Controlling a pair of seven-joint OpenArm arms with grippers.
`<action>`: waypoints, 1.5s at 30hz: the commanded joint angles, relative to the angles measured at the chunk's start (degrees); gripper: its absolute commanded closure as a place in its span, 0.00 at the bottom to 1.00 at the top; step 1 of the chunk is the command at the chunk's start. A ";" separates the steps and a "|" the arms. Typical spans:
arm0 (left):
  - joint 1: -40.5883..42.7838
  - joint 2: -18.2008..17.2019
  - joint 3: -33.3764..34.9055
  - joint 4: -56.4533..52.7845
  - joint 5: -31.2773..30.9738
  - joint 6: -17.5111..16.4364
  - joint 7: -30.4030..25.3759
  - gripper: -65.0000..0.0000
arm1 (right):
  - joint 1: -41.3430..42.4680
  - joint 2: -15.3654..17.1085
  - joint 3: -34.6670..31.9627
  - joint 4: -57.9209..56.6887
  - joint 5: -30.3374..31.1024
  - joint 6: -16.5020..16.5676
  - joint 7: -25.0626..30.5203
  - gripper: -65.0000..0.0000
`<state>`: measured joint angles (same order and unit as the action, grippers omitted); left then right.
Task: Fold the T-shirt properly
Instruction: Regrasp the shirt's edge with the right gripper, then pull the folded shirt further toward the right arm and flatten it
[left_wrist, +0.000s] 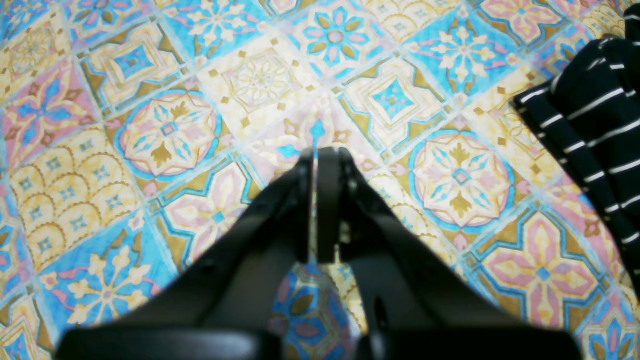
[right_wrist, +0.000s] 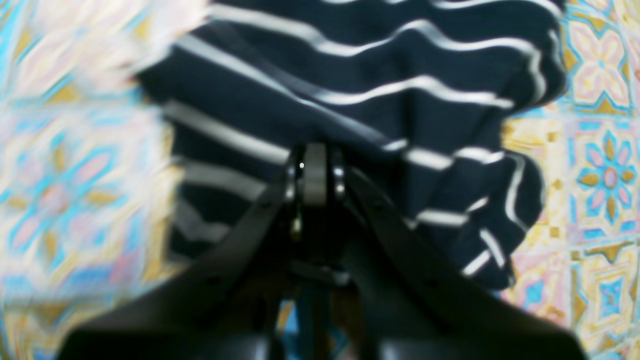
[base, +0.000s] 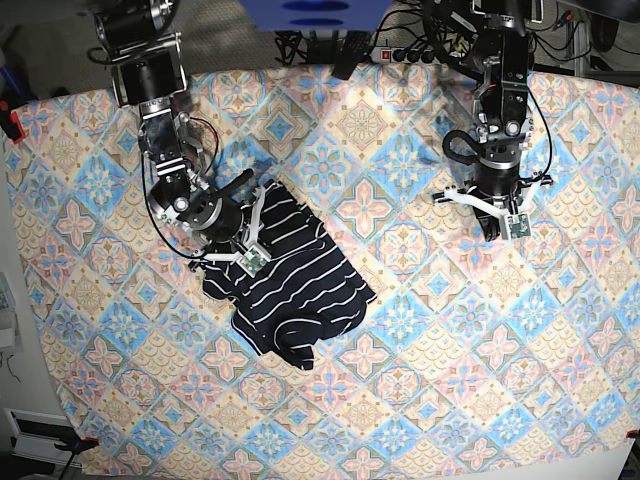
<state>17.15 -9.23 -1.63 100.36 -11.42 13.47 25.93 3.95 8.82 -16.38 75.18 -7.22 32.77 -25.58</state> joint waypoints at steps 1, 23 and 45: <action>-0.31 -0.39 -0.26 1.05 0.30 0.11 -1.45 1.00 | 0.41 0.19 0.07 -1.20 0.41 0.50 1.54 0.99; -0.14 -0.39 -0.53 1.23 0.30 0.11 -1.45 1.00 | -0.65 -5.08 -12.41 -4.89 0.41 0.59 3.03 0.99; -0.14 -0.39 -0.44 1.05 0.30 0.11 -1.45 1.00 | 2.69 -12.20 -12.15 3.02 0.50 0.50 2.95 0.99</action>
<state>17.28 -9.34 -1.98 100.36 -11.42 13.37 25.93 5.76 -3.70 -28.84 77.30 -7.11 33.54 -23.40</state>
